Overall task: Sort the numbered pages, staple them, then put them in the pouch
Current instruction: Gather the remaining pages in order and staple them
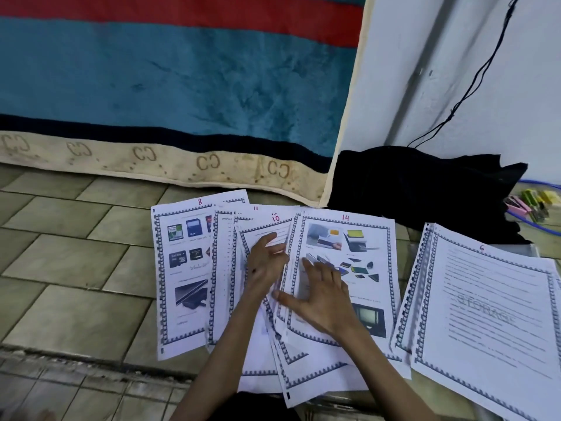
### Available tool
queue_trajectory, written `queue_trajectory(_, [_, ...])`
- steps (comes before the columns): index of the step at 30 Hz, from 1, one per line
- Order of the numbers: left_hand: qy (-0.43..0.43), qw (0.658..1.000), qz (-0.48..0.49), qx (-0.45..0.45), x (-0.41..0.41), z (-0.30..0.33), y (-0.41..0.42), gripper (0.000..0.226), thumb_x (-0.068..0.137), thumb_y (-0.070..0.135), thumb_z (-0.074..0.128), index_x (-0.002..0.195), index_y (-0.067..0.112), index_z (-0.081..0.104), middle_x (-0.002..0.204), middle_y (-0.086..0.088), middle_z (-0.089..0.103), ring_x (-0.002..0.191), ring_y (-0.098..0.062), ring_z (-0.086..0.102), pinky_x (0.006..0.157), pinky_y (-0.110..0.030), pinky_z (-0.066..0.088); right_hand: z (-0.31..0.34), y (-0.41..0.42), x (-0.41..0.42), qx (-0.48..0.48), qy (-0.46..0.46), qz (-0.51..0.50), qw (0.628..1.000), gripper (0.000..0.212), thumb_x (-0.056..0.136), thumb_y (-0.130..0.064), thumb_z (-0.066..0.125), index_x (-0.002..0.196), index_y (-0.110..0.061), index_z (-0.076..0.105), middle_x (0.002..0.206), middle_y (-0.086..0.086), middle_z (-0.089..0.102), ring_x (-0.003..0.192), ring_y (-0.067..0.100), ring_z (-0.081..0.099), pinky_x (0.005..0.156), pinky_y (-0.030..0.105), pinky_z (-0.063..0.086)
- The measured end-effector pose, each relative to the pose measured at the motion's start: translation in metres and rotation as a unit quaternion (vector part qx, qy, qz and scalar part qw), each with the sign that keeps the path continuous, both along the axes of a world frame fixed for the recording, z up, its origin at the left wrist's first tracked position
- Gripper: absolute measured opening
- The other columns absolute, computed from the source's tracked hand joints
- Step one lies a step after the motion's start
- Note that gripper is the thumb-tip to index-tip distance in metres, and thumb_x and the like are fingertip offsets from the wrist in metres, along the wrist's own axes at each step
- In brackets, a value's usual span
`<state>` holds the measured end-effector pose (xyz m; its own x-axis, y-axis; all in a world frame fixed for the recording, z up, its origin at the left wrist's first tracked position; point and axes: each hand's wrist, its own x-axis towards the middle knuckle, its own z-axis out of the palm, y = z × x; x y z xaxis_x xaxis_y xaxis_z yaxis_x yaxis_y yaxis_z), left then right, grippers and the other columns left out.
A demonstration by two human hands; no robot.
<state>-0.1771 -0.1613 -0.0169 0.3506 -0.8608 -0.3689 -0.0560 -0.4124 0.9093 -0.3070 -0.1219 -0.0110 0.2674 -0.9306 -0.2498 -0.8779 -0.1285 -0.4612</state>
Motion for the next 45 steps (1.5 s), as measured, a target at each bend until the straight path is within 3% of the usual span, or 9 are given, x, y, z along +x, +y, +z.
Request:
queue_trajectory(7, [0.156, 0.984, 0.086, 0.028, -0.001, 0.017, -0.015, 0.047, 0.081, -0.011, 0.052, 0.124, 0.007, 0.053, 0.111, -0.010, 0.065, 0.070, -0.020, 0.060, 0.054, -0.023, 0.048, 0.006, 0.042, -0.028, -0.036, 0.002, 0.076, 0.996, 0.122, 0.051, -0.090, 0.048, 0.140, -0.046, -0.023, 0.149, -0.016, -0.025, 0.140, 0.012, -0.025, 0.117, 0.041, -0.010])
queue_trajectory(10, [0.221, 0.972, 0.075, 0.039, -0.004, 0.028, -0.013, 0.044, 0.084, -0.011, 0.049, 0.125, 0.005, 0.052, 0.080, -0.010, 0.061, 0.061, -0.017, 0.048, 0.054, -0.024, 0.041, -0.009, 0.051, -0.042, -0.100, -0.061, 0.008, 0.993, 0.075, 0.085, -0.039, 0.058, 0.147, -0.035, 0.016, 0.146, -0.003, 0.040, 0.131, 0.010, 0.041, 0.105, 0.024, 0.034])
queue_trajectory(13, [0.284, 0.957, 0.060, 0.009, -0.005, 0.039, -0.004, 0.029, 0.091, 0.002, 0.052, 0.119, 0.008, 0.054, 0.089, -0.007, 0.060, 0.075, -0.015, 0.056, 0.063, -0.025, 0.048, -0.004, 0.048, -0.050, -0.159, -0.199, -0.164, 0.953, 0.015, 0.092, -0.011, 0.053, 0.100, -0.009, 0.065, 0.056, -0.002, 0.052, 0.049, 0.000, 0.052, 0.045, 0.007, 0.031])
queue_trajectory(19, [-0.170, 0.980, -0.046, 0.092, 0.021, 0.030, 0.047, 0.041, 0.096, 0.025, 0.047, 0.135, 0.014, 0.043, 0.135, -0.008, 0.053, 0.114, -0.026, 0.055, 0.092, -0.027, 0.039, 0.005, 0.042, -0.088, -0.112, -0.448, -0.398, 0.793, 0.018, 0.091, -0.016, 0.057, 0.080, -0.003, 0.061, 0.072, 0.017, 0.064, 0.068, 0.021, 0.055, 0.064, 0.029, 0.039])
queue_trajectory(23, [-0.155, 0.969, -0.081, 0.174, 0.022, 0.019, 0.066, 0.048, 0.094, 0.028, 0.048, 0.138, 0.015, 0.037, 0.139, -0.008, 0.049, 0.115, -0.028, 0.056, 0.099, -0.031, 0.042, 0.000, 0.051, -0.088, -0.029, -0.508, -0.412, 0.756, 0.020, 0.091, -0.018, 0.058, 0.110, -0.011, 0.060, 0.102, -0.003, 0.068, 0.092, 0.013, 0.062, 0.075, 0.029, 0.046])
queue_trajectory(31, [-0.137, 0.984, -0.003, 0.117, 0.020, 0.017, 0.060, 0.039, 0.087, 0.026, 0.062, 0.121, 0.007, 0.058, 0.114, -0.009, 0.065, 0.104, -0.028, 0.061, 0.088, -0.027, 0.046, -0.002, 0.060, -0.070, 0.057, -0.459, -0.274, 0.843, 0.010, 0.093, -0.024, 0.052, 0.099, -0.031, 0.057, 0.092, -0.023, 0.063, 0.084, -0.005, 0.058, 0.068, 0.012, 0.045])
queue_trajectory(36, [-0.068, 0.993, 0.049, 0.081, 0.022, 0.021, 0.054, 0.032, 0.079, 0.026, 0.071, 0.106, 0.010, 0.066, 0.094, -0.006, 0.068, 0.091, -0.025, 0.066, 0.089, -0.036, 0.053, -0.008, 0.059, -0.069, 0.030, -0.358, -0.188, 0.914, 0.041, 0.087, -0.057, 0.048, 0.084, -0.018, 0.060, 0.081, 0.000, 0.068, 0.075, 0.010, 0.061, 0.068, 0.030, 0.044])
queue_trajectory(41, [-0.026, 0.996, 0.064, 0.061, 0.023, 0.010, 0.047, 0.024, 0.072, 0.034, 0.075, 0.085, 0.015, 0.068, 0.096, -0.011, 0.072, 0.085, -0.030, 0.069, 0.085, -0.045, 0.055, -0.007, 0.059, -0.069, 0.049, -0.367, -0.181, 0.911, 0.045, 0.088, -0.060, 0.042, 0.084, -0.020, 0.062, 0.083, -0.001, 0.069, 0.083, 0.017, 0.063, 0.075, 0.034, 0.048])
queue_trajectory(45, [-0.148, 0.986, 0.058, 0.044, 0.016, 0.018, 0.051, 0.025, 0.088, 0.025, 0.062, 0.104, 0.006, 0.060, 0.096, -0.004, 0.059, 0.080, -0.018, 0.055, 0.074, -0.024, 0.043, -0.007, 0.058, -0.069, 0.067, -0.409, -0.211, 0.885, 0.038, 0.088, -0.054, 0.049, 0.080, -0.018, 0.060, 0.076, -0.003, 0.069, 0.078, 0.016, 0.063, 0.076, 0.036, 0.050])
